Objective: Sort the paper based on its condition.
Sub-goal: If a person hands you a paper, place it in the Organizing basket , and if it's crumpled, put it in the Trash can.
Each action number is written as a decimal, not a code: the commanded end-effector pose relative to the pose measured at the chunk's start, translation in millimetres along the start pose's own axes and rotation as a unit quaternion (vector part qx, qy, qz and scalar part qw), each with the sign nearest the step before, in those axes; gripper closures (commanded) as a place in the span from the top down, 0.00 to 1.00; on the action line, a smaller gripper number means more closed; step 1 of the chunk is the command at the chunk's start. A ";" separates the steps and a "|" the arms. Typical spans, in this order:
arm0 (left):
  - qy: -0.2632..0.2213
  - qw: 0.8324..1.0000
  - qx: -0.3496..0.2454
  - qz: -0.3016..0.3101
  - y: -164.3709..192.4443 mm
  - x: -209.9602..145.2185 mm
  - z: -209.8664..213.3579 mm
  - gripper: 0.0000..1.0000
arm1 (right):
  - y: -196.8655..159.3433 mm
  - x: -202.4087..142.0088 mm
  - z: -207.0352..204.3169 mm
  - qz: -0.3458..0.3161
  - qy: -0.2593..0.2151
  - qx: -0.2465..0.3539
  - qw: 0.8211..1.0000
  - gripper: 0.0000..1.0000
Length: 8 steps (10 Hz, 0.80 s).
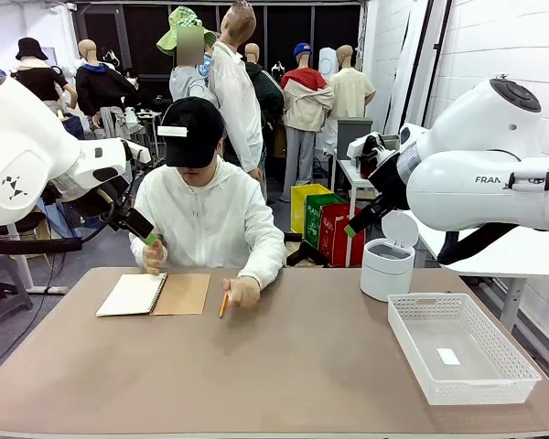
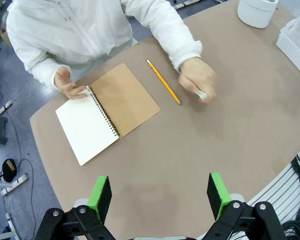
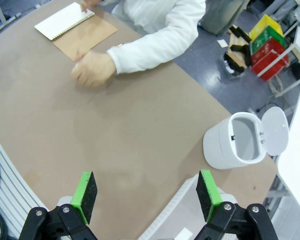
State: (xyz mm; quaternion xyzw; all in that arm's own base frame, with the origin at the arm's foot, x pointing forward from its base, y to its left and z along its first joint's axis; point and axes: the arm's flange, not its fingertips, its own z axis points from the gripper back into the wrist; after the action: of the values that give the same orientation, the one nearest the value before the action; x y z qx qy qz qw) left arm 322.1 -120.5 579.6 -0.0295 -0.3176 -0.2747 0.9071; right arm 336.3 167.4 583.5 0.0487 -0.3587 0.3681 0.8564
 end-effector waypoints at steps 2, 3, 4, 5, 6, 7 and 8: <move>-0.001 1.000 0.000 0.001 0.5 0.3 -1.2 1.00 | -0.4 -0.2 -0.6 -0.001 0.000 0.002 1.000 1.00; -0.001 1.000 0.000 0.001 0.5 0.3 -1.2 1.00 | -0.4 -0.2 -0.6 -0.001 0.000 0.002 1.000 1.00; -0.001 1.000 0.000 0.001 0.5 0.3 -1.2 1.00 | -0.4 -0.2 -0.6 -0.001 0.000 0.002 1.000 1.00; -0.001 1.000 0.000 0.001 0.5 0.3 -1.2 1.00 | -0.4 -0.2 -0.6 -0.001 0.000 0.002 1.000 1.00; -0.001 1.000 0.000 0.001 0.5 0.3 -1.2 1.00 | -0.4 -0.2 -0.6 -0.001 0.000 0.002 1.000 1.00; -0.001 1.000 0.000 0.001 0.5 0.3 -1.2 1.00 | -0.4 -0.2 -0.6 -0.001 0.000 0.002 1.000 1.00; -0.001 1.000 0.000 0.001 0.5 0.3 -1.2 1.00 | -0.4 -0.2 -0.6 -0.001 0.000 0.002 1.000 1.00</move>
State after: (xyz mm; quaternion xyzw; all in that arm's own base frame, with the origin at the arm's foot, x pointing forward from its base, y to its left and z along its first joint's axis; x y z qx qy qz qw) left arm 322.1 -120.5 579.6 -0.0295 -0.3175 -0.2747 0.9071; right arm 336.3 167.4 583.5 0.0487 -0.3587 0.3681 0.8564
